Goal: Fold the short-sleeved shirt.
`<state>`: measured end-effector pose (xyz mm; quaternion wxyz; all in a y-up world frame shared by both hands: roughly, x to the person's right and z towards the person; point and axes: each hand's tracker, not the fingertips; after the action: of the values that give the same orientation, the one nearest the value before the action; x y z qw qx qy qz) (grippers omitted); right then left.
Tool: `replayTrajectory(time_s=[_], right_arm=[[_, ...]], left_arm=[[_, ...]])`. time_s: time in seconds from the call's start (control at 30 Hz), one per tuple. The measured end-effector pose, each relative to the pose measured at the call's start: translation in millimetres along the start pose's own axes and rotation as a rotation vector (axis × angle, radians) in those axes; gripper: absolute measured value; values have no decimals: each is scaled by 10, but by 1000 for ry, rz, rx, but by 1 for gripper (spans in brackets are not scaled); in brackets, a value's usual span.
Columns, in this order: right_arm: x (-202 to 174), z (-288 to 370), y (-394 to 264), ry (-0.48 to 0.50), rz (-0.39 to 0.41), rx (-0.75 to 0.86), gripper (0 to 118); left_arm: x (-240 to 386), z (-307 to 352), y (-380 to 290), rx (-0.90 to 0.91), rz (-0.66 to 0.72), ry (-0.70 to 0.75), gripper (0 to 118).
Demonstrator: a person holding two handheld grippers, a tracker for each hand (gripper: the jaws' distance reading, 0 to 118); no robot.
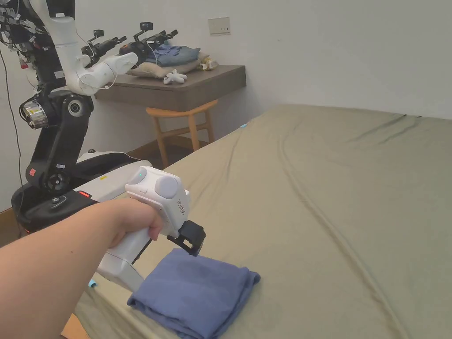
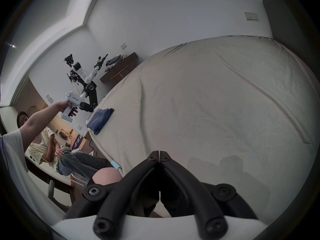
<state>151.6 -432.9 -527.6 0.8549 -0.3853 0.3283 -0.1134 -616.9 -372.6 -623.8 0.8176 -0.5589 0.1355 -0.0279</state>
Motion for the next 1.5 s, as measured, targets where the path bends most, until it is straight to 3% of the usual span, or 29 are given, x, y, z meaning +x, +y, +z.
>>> replayTrajectory(time_s=[0.13,0.17,0.23,0.27,0.4,0.5,0.6,0.67,0.7,0.83,1.0,1.13,1.27,1.5], right_arm=[[-2,24,0,12,26,5,0],[12,46,3,10,35,10,0],[37,135,0,15,39,24,0],[12,173,-18,12,53,34,0],[60,352,-12,-39,90,58,0],[90,510,73,-163,139,106,0],[19,604,177,-471,319,136,0],[-81,675,264,-560,307,233,0],[-245,711,319,-582,312,295,0],[-338,996,437,-639,335,505,0],[-582,1233,491,-728,420,696,0],[-663,1180,472,-747,420,685,0],[-675,1067,459,-780,405,678,0],[-587,1017,438,-802,377,652,0]], left_arm=[[221,225,-60,27,-65,34,104],[291,306,-66,31,-68,23,81],[493,412,-109,53,-62,8,12],[607,481,-122,70,-48,14,0],[1206,758,-146,161,-111,-60,0],[1770,1128,-175,370,-61,-118,0],[2446,1462,-319,552,16,-202,0],[2993,1722,-543,721,-17,-205,0],[3223,1845,-677,786,-47,-223,0],[3853,2260,-1186,1011,-80,-321,0],[4202,2564,-1568,1139,53,-334,0],[4430,2568,-1649,1212,-1,-214,0],[4546,2486,-1613,1118,43,-240,0],[4618,2483,-1677,1120,37,-261,1]])
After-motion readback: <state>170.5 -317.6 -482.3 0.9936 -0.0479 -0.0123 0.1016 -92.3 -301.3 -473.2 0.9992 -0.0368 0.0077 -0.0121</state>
